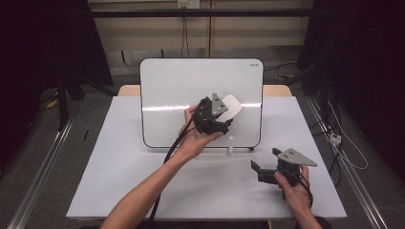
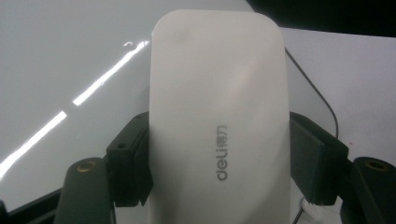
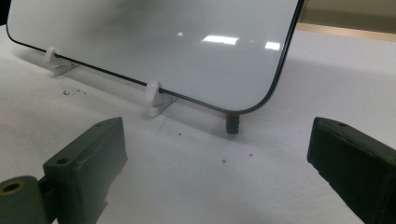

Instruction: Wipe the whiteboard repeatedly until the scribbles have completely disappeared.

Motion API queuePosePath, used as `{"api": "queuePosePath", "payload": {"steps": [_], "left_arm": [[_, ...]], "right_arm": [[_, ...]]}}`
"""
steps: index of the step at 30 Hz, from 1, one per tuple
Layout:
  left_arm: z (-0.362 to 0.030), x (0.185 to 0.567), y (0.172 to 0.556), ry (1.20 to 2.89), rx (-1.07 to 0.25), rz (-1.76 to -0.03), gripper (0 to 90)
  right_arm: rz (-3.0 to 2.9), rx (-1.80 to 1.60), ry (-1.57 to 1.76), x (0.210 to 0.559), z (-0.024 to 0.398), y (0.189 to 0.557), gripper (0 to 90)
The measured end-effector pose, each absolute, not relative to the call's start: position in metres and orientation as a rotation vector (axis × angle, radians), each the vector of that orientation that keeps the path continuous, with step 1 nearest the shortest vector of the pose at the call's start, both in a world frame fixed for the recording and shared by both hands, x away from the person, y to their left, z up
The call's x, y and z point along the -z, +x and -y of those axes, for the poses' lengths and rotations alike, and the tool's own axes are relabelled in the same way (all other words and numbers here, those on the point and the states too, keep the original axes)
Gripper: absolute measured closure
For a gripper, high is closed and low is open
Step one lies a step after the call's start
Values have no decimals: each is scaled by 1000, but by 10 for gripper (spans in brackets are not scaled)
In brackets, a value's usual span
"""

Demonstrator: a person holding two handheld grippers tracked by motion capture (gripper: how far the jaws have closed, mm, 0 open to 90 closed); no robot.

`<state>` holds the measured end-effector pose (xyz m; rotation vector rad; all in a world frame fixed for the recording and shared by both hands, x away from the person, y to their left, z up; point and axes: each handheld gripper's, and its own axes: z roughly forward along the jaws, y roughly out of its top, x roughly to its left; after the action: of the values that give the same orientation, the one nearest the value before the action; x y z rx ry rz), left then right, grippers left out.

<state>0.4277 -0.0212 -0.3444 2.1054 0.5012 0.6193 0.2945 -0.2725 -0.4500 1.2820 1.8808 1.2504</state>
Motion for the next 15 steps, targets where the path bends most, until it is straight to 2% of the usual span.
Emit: {"api": "queuePosePath", "payload": {"steps": [15], "left_arm": [[-25, 342, 425, 2055, -634, -629, 311]], "right_arm": [[-1883, -1251, 1277, 450, 273, 292, 46]]}}
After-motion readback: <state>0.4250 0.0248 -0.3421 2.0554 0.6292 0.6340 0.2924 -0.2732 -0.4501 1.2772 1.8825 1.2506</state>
